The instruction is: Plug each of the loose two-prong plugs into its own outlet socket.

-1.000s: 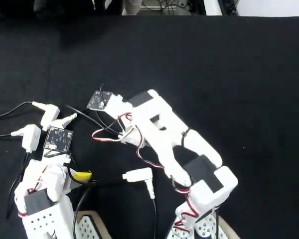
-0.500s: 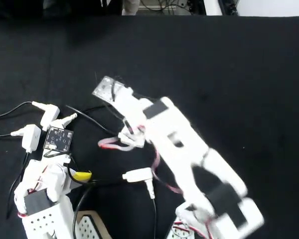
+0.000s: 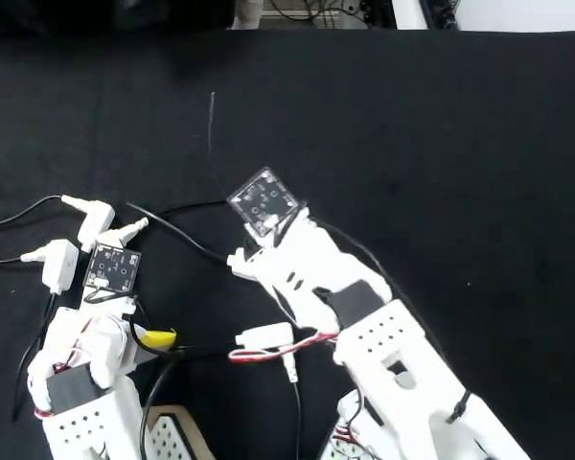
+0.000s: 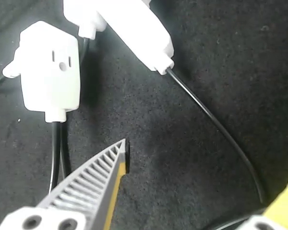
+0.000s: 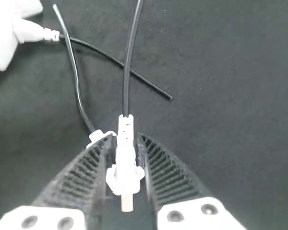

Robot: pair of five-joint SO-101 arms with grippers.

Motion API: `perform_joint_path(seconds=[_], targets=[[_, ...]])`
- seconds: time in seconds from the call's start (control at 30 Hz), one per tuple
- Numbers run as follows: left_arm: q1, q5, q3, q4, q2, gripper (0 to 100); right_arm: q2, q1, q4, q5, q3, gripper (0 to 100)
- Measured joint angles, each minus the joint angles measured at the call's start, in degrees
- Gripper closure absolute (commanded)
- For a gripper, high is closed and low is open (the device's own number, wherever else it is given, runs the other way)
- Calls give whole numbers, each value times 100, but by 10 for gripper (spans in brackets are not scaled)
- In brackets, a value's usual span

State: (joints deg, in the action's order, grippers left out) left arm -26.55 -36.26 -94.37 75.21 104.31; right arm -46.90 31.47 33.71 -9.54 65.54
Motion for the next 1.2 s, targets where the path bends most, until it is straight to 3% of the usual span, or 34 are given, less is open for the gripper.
perform_joint_path(seconds=[0.27, 0.37, 0.6, 0.73, 0.9, 1.07, 1.2], targets=[[0, 0, 0, 0, 0, 514, -62, -369, -123, 3244, 448, 985], [0, 0, 0, 0, 0, 514, -62, -387, -475, 4079, 615, 985], [0, 0, 0, 0, 0, 514, -97, -695, -1468, 4316, 897, 986], [123, 396, 105, -316, -26, 514, -484, -1846, -2066, 4334, 914, 986], [1266, 888, 642, -571, -281, 551, -1143, -2989, -1714, 4527, 914, 986], [2207, 1380, 1952, -949, -2066, 623, -1407, -3376, -1336, 4571, 923, 986], [3130, 659, 3191, -1064, -4510, 646, -1415, -3429, -1310, 4580, 923, 986]])
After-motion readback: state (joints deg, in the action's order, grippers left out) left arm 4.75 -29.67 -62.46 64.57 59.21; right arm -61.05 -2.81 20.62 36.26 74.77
